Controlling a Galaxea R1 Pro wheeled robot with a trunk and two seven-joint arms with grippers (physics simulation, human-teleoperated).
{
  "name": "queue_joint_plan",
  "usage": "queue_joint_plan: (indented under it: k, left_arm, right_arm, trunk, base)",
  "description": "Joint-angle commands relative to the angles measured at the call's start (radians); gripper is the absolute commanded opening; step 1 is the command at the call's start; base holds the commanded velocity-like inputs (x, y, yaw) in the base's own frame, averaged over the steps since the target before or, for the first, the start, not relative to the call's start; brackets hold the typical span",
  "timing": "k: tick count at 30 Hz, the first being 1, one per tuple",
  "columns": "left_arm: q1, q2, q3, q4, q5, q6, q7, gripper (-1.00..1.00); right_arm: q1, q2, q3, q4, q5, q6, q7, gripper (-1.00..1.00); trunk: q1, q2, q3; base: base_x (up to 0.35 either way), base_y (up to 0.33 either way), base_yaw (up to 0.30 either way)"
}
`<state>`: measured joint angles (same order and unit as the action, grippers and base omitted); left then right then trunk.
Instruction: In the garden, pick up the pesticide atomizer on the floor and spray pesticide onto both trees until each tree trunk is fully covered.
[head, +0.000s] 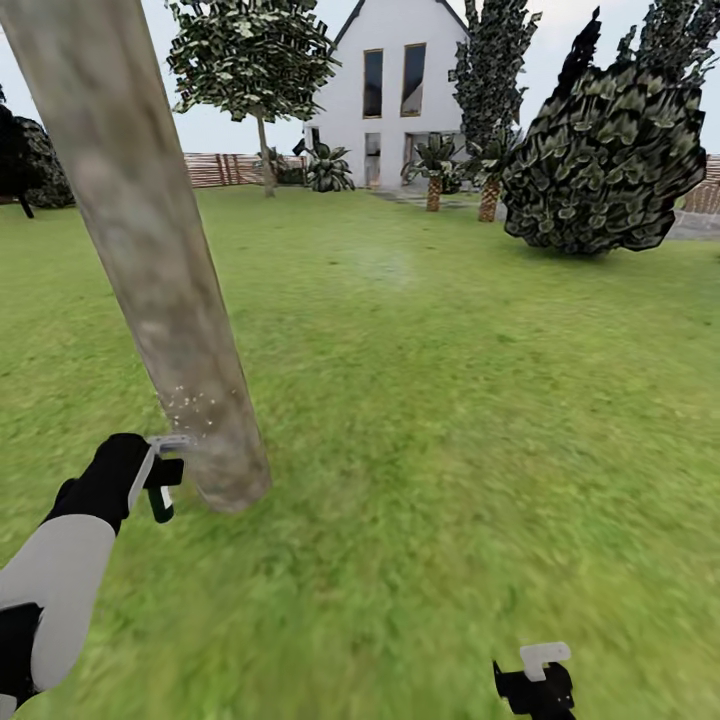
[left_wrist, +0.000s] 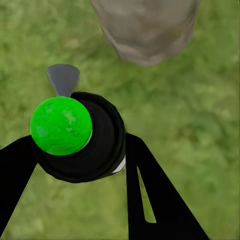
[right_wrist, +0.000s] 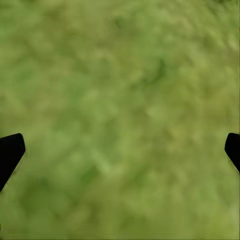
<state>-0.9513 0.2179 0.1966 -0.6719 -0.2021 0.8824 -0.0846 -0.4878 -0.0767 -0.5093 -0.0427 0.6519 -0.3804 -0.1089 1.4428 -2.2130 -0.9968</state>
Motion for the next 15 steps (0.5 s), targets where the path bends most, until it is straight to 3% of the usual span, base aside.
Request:
queue_joint_plan:
  k: [1, 5, 7, 8, 10, 15]
  left_arm:
    - [0.000, 0.000, 0.000, -0.002, 0.000, -0.001, 0.001, -1.00]
    - [0.001, -0.004, 0.000, -0.002, 0.005, 0.000, 0.002, -1.00]
    - [0.049, -0.008, 0.001, -0.003, 0.009, -0.002, 0.002, -1.00]
    - [0.083, -0.013, 0.001, -0.002, 0.011, -0.022, 0.002, -1.00]
    - [0.097, -0.014, 0.004, -0.001, 0.011, -0.073, 0.002, -1.00]
    - [0.100, -0.015, 0.003, 0.000, 0.012, -0.089, 0.002, -1.00]
  right_arm:
    - [0.000, 0.000, 0.000, 0.000, 0.000, 0.000, 0.000, 1.00]
    - [0.000, 0.000, 0.000, 0.002, 0.001, 0.000, -0.001, 1.00]
    - [0.000, 0.000, 0.000, 0.003, 0.001, 0.000, -0.001, 1.00]
    - [0.000, 0.000, 0.000, 0.003, 0.002, 0.000, 0.000, 1.00]
    - [0.000, 0.000, 0.000, 0.004, 0.001, 0.000, 0.000, 1.00]
    - [0.000, 0.001, 0.000, 0.004, 0.000, 0.000, 0.000, 1.00]
  trunk:
    - [0.000, 0.000, 0.000]
    - [0.000, 0.000, 0.000]
    - [0.000, 0.000, 0.000]
    - [0.000, 0.000, 0.000]
    - [0.000, 0.000, 0.000]
    - [0.000, 0.000, 0.000]
  base:
    - [0.333, -0.014, 0.124]
    - [0.268, -0.004, 0.021]
    - [0.041, -0.093, 0.001]
    - [0.009, -0.220, 0.000]
    - [0.003, -0.254, 0.000]
    - [0.000, -0.267, 0.040]
